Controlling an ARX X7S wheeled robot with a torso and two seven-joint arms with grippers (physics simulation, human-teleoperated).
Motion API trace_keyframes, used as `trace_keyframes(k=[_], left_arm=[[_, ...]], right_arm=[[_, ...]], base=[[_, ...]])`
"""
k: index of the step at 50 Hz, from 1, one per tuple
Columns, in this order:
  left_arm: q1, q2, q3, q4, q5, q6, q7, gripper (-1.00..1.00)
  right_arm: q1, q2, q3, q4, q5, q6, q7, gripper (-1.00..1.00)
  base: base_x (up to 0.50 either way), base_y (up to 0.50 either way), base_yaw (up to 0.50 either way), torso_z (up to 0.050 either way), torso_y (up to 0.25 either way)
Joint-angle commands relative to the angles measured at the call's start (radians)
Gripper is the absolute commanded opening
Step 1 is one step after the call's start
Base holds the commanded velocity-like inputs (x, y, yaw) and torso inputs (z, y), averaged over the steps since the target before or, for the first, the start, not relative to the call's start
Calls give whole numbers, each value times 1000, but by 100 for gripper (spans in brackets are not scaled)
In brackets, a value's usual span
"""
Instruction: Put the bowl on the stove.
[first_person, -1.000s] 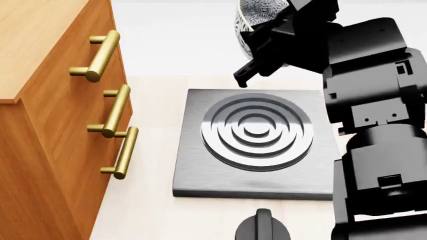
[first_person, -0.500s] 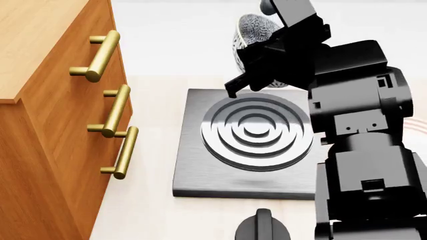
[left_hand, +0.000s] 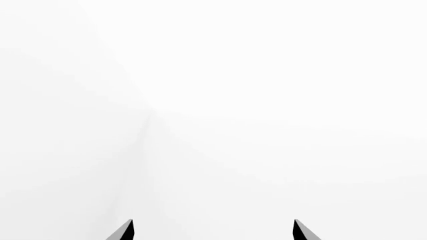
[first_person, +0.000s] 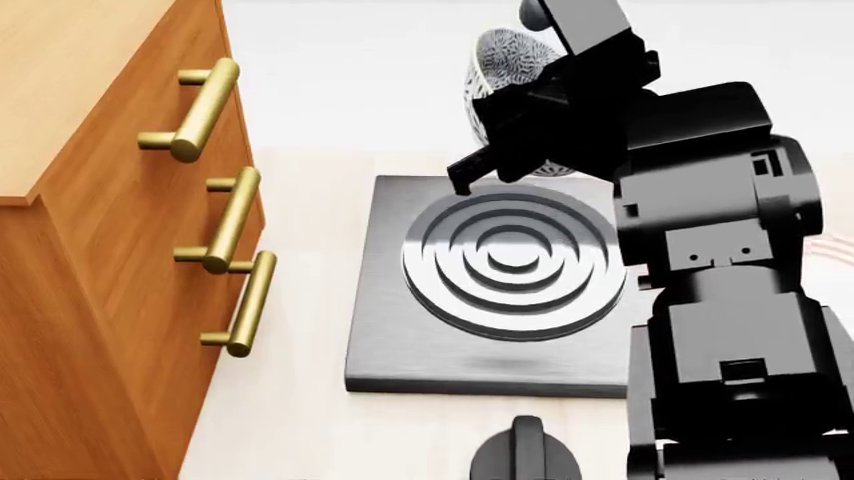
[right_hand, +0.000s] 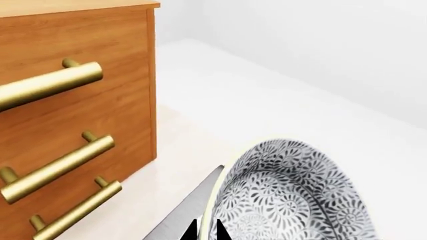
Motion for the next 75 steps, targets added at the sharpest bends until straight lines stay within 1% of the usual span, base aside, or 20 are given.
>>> trace_keyframes(k=[1,13,32,42,61,65,75], left_arm=[[5,-3,2,0,5,-1,-4,100],[9,-3,7,-1,9,11,1,100],[13,-7,9,-5,12,17,0,100],[15,-5,10,-6,16,26,-1,100],[21,-7,11,-9,3,40,10,100],[20,-4,11,-11,4,43,6,100],[16,-2,7,-14,-5,42,-3,100]], right_arm=[[6,-1,12,0,4,-5,0,-100],[6,-1,12,0,4,-5,0,-100],[6,-1,12,0,4,-5,0,-100],[6,-1,12,0,4,-5,0,-100],[6,-1,12,0,4,-5,0,-100],[6,-1,12,0,4,-5,0,-100],[6,-1,12,0,4,-5,0,-100]], base=[[0,0,0,0,-250],[0,0,0,0,-244],[0,0,0,0,-15],[0,0,0,0,-229],[0,0,0,0,-4],[0,0,0,0,-203],[0,0,0,0,0]])
